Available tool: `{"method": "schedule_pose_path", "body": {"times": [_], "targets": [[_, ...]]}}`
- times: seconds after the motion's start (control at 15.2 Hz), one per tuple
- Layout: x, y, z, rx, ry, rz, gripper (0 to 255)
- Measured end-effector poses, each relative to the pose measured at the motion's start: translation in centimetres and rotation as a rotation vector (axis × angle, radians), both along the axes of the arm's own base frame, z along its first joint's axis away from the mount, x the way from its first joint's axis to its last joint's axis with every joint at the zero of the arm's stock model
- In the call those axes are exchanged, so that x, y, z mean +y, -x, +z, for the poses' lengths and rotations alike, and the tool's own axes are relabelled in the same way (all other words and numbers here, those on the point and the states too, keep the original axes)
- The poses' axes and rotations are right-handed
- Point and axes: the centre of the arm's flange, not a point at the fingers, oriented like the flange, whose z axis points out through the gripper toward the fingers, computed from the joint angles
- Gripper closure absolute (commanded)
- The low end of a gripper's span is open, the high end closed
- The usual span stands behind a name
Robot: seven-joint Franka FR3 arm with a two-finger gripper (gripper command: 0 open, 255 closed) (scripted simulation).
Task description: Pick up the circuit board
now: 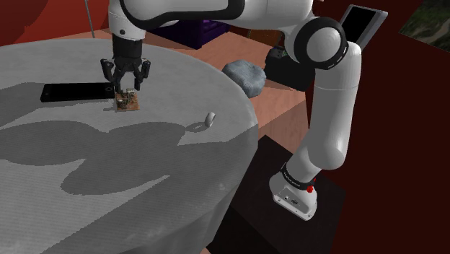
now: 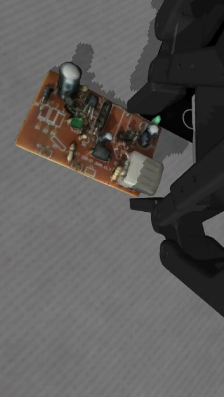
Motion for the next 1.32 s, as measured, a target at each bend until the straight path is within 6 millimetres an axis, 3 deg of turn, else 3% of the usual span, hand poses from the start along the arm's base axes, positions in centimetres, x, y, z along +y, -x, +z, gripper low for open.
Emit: {"method": "schedule_pose_path", "body": {"times": [0.66,1.32], "targets": [[0.0,0.0,0.2,-0.001,0.0,0.0,255],[0.0,-0.1,5.3,-0.001,0.0,0.0,255]]}}
